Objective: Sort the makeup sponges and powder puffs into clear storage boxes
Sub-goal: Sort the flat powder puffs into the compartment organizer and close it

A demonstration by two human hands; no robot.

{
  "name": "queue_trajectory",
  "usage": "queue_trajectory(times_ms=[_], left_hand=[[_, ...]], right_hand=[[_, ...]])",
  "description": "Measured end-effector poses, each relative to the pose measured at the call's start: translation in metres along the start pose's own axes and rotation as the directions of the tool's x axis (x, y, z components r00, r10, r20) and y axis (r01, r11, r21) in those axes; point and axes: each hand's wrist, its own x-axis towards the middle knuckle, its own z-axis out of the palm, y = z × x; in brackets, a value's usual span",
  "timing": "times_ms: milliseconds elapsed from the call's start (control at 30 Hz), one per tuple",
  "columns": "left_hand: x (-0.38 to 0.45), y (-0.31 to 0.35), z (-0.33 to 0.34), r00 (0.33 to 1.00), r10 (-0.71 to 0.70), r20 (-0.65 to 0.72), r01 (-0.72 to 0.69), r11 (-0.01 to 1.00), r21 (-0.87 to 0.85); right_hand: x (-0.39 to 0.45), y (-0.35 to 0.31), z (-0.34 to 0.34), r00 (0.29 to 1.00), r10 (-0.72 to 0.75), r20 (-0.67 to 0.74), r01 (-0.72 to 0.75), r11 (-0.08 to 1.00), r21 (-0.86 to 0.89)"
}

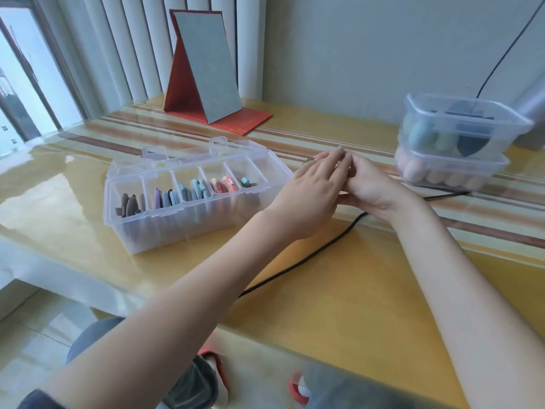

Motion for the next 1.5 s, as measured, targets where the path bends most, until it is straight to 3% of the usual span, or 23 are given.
queue_trajectory(times_ms=[67, 167, 233, 300, 367, 400, 433, 467, 500, 533, 567, 633, 733, 900, 967, 1067, 1133, 1233, 1367, 1433, 1500], left_hand=[[0.011, 0.006, 0.006, 0.999, -0.03, 0.011, 0.029, 0.997, 0.066], [0.028, 0.012, 0.014, 0.995, -0.09, 0.052, 0.091, 0.996, -0.013], [0.037, 0.014, 0.02, 0.994, -0.098, 0.044, 0.103, 0.984, -0.142], [0.041, 0.013, 0.027, 0.992, -0.119, -0.053, 0.097, 0.948, -0.303], [0.04, 0.01, 0.033, 0.962, -0.224, -0.157, 0.108, 0.837, -0.537], [0.039, 0.008, 0.036, 0.939, -0.295, -0.177, 0.123, 0.769, -0.627], [0.037, 0.005, 0.039, 0.919, -0.36, -0.163, 0.159, 0.714, -0.682], [0.036, 0.002, 0.043, 0.902, -0.411, -0.129, 0.207, 0.677, -0.707], [0.035, -0.001, 0.046, 0.89, -0.447, -0.095, 0.244, 0.641, -0.728], [0.035, -0.004, 0.048, 0.88, -0.47, -0.07, 0.261, 0.6, -0.756], [0.035, -0.005, 0.049, 0.872, -0.487, -0.051, 0.264, 0.556, -0.788], [0.035, -0.005, 0.049, 0.869, -0.494, -0.033, 0.254, 0.502, -0.827], [0.036, -0.004, 0.048, 0.884, -0.463, -0.071, 0.214, 0.534, -0.818], [0.029, 0.001, 0.038, 0.866, -0.5, -0.019, 0.225, 0.422, -0.878], [0.028, 0.001, 0.036, 0.865, -0.499, -0.045, 0.204, 0.433, -0.878], [0.03, -0.002, 0.037, 0.895, -0.447, -0.012, 0.191, 0.406, -0.894], [0.032, -0.002, 0.037, 0.895, -0.439, 0.077, 0.232, 0.311, -0.922], [0.032, 0.001, 0.036, 0.83, -0.521, 0.199, 0.298, 0.114, -0.948], [0.032, 0.005, 0.036, 0.768, -0.597, 0.23, 0.351, 0.093, -0.932], [0.031, 0.005, 0.034, 0.782, -0.577, 0.238, 0.322, 0.046, -0.945], [0.029, 0.005, 0.03, 0.806, -0.542, 0.238, 0.273, -0.018, -0.962]], right_hand=[[0.001, 0.005, -0.007, 1.0, 0.004, 0.016, -0.006, 0.995, 0.104], [0.003, 0.013, -0.016, 0.998, 0.035, -0.046, -0.025, 0.98, 0.199], [0.002, 0.016, -0.02, 0.992, 0.058, -0.11, -0.029, 0.969, 0.245], [0.001, 0.015, -0.022, 0.988, 0.067, -0.139, -0.017, 0.944, 0.33], [0.005, 0.015, -0.026, 0.96, 0.072, -0.271, 0.036, 0.927, 0.375], [0.007, 0.015, -0.029, 0.908, 0.048, -0.416, 0.071, 0.962, 0.265], [0.009, 0.017, -0.034, 0.816, -0.031, -0.577, 0.063, 0.997, 0.036], [0.01, 0.021, -0.039, 0.724, -0.169, -0.669, -0.021, 0.964, -0.267], [0.01, 0.028, -0.043, 0.692, -0.279, -0.665, -0.163, 0.837, -0.522], [0.008, 0.034, -0.044, 0.708, -0.302, -0.639, -0.31, 0.68, -0.665], [0.007, 0.04, -0.044, 0.729, -0.248, -0.638, -0.434, 0.554, -0.71], [0.009, 0.046, -0.039, 0.723, -0.146, -0.676, -0.555, 0.46, -0.693], [0.015, 0.045, -0.035, 0.673, -0.178, -0.717, -0.571, 0.49, -0.658], [0.009, 0.048, -0.042, 0.595, -0.319, -0.738, -0.572, 0.477, -0.667], [0.006, 0.045, -0.042, 0.557, -0.37, -0.744, -0.492, 0.575, -0.654], [0.005, 0.032, -0.031, 0.526, -0.398, -0.752, -0.158, 0.823, -0.546], [0.01, 0.023, -0.02, 0.562, -0.286, -0.776, 0.077, 0.952, -0.295], [0.015, 0.015, -0.005, 0.685, -0.121, -0.719, 0.249, 0.966, 0.074], [0.014, 0.013, -0.004, 0.653, -0.118, -0.748, 0.273, 0.958, 0.087], [0.013, 0.013, -0.003, 0.736, -0.104, -0.669, 0.271, 0.951, 0.151], [0.012, 0.015, 0.003, 0.812, -0.156, -0.562, 0.23, 0.971, 0.063]])
